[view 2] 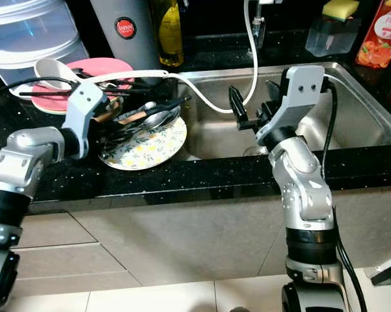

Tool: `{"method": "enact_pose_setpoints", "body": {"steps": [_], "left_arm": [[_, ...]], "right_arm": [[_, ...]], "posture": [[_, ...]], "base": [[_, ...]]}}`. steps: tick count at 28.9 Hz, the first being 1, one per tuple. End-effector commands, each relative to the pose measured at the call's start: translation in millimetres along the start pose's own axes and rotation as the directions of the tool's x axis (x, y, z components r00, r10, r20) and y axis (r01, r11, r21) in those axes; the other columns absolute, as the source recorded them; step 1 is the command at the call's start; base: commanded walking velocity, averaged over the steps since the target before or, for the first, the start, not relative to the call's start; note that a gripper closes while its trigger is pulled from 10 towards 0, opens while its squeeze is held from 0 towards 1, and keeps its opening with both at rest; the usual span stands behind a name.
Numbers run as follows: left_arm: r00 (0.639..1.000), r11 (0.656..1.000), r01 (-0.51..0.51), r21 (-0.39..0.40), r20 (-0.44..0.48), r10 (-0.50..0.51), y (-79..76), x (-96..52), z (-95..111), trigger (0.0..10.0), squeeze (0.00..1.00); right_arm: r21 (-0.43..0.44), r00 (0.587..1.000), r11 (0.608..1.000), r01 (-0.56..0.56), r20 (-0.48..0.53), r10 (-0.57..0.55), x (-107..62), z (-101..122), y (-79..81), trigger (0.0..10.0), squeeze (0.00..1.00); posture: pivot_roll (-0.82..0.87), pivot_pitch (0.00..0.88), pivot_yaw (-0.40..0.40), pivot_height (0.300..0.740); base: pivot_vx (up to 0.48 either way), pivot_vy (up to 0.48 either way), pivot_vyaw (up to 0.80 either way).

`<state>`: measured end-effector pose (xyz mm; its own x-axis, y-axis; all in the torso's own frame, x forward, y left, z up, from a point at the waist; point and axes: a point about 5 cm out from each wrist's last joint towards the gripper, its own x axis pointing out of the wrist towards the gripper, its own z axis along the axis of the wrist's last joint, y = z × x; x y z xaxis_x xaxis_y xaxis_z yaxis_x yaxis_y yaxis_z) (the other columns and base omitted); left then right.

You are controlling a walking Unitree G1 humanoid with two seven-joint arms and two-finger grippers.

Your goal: Kitchen organization

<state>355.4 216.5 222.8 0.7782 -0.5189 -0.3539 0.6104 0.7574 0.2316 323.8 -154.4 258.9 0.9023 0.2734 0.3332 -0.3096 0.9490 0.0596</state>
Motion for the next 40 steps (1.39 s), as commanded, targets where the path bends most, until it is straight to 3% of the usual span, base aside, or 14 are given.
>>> {"method": "enact_pose_setpoints", "body": {"steps": [1, 8, 11, 12, 13, 14, 16, 17, 28, 29, 32, 35, 38, 40], "left_arm": [[0.999, 0.999, -0.030, 0.015, -0.027, 0.031, 8.9, -2.5, -2, 10.0, 0.00], [0.999, 1.000, -0.012, 0.026, -0.036, 0.013, 9.7, 2.3, -4, 10.0, 0.00], [0.999, 1.000, 0.012, -0.013, -0.044, -0.012, 8.7, 4.8, -9, 9.4, 0.00], [0.999, 0.999, 0.024, -0.029, -0.047, -0.025, 7.5, 5.8, -11, 6.9, 0.00], [0.999, 0.999, 0.024, -0.029, -0.047, -0.025, 7.5, 5.8, -11, 6.9, 0.00], [0.998, 0.998, 0.043, -0.045, -0.047, -0.045, 4.5, 7.2, -14, 2.8, 0.00], [0.998, 0.998, 0.049, -0.049, -0.046, -0.051, 3.5, 7.7, -15, 2.4, 0.00], [0.997, 0.997, 0.056, -0.058, -0.043, -0.058, 2.4, 8.2, -16, 0.0, 0.00], [0.997, 0.998, 0.056, -0.012, 0.045, -0.055, 0.6, 4.8, 2, 0.0, 0.00], [0.996, 0.999, 0.030, 0.015, 0.080, -0.031, 1.0, 3.1, 10, 9.8, 0.00], [0.978, 0.998, 0.020, 0.058, 0.207, -0.032, -4.9, -1.5, 35, 10.0, 0.00], [0.942, 0.989, 0.123, 0.083, 0.304, -0.143, -20.8, -7.8, 54, 10.0, 0.00], [0.921, 0.970, 0.229, 0.078, 0.305, -0.242, -34.7, -8.5, 52, 10.0, 0.00], [0.937, 0.972, 0.231, 0.044, 0.259, -0.235, -36.2, -3.5, 41, 10.0, 0.00]], "right_arm": [[0.008, 1.000, 1.000, -0.013, -0.011, 0.013, 1.3, -2, 2.4, 10.0, 0.00], [0.003, 1.000, 1.000, -0.007, -0.011, 0.007, -0.5, -2, 1.7, 10.0, 0.00], [0.001, 1.000, 1.000, -0.005, -0.008, 0.005, -1.0, -2, 1.6, 10.0, 0.00], [0.001, 1.000, 1.000, -0.004, -0.007, 0.004, -1.2, -1, 1.7, 10.0, 0.00], [0.001, 1.000, 1.000, -0.004, -0.007, 0.004, -1.2, -1, 1.7, 10.0, 0.00], [0.001, 1.000, 1.000, -0.004, -0.006, 0.004, -1.4, -1, 1.8, 10.0, 0.00], [0.001, 1.000, 1.000, -0.004, -0.006, 0.004, -1.4, -1, 1.9, 10.0, 0.00], [0.002, 1.000, 1.000, -0.004, -0.006, 0.004, -1.2, -1, 1.9, 10.0, 0.00], [0.007, 1.000, 1.000, -0.009, -0.006, 0.009, 0.5, -1, 2.8, 10.0, 0.00], [0.008, 1.000, 1.000, -0.009, -0.006, 0.009, 0.5, -2, 2.9, 10.0, 0.00], [0.010, 1.000, 1.000, -0.009, -0.007, 0.009, 0.9, -2, 3.3, 10.0, 0.00], [0.013, 1.000, 1.000, -0.015, -0.006, 0.015, 1.9, -3, 4.6, 10.0, 0.00], [0.016, 1.000, 1.000, -0.020, -0.004, 0.020, 4.1, -3, 6.3, 10.0, 0.00], [0.018, 1.000, 1.000, -0.022, -0.003, 0.022, 5.0, -3, 7.2, 10.0, 0.00]], "posture": [[0.02, 0.049, 0.026, 0.740], [0.01, 0.047, 0.033, 0.740], [0.00, 0.043, 0.040, 0.740], [0.00, 0.042, 0.039, 0.740], [0.00, 0.042, 0.039, 0.740], [0.00, 0.042, 0.037, 0.740], [0.00, 0.042, 0.037, 0.740], [0.00, 0.042, 0.037, 0.740], [0.01, 0.046, 0.033, 0.740], [0.01, 0.046, 0.033, 0.740], [0.02, 0.044, 0.029, 0.740], [0.02, 0.043, 0.026, 0.740], [0.02, 0.040, 0.026, 0.740], [0.02, 0.040, 0.027, 0.740]], "base": [[0.000, 0.000, 0.00], [0.000, 0.000, 0.00], [0.000, 0.000, 0.00], [0.000, 0.000, 0.00], [0.000, 0.000, 0.00], [0.000, 0.000, 0.00], [0.000, 0.000, 0.00], [0.000, 0.000, 0.00], [0.000, 0.000, 0.00], [0.000, 0.000, 0.00], [0.000, 0.000, 0.00], [0.000, 0.000, 0.00], [0.000, 0.000, 0.00], [0.000, 0.000, 0.00]]}}
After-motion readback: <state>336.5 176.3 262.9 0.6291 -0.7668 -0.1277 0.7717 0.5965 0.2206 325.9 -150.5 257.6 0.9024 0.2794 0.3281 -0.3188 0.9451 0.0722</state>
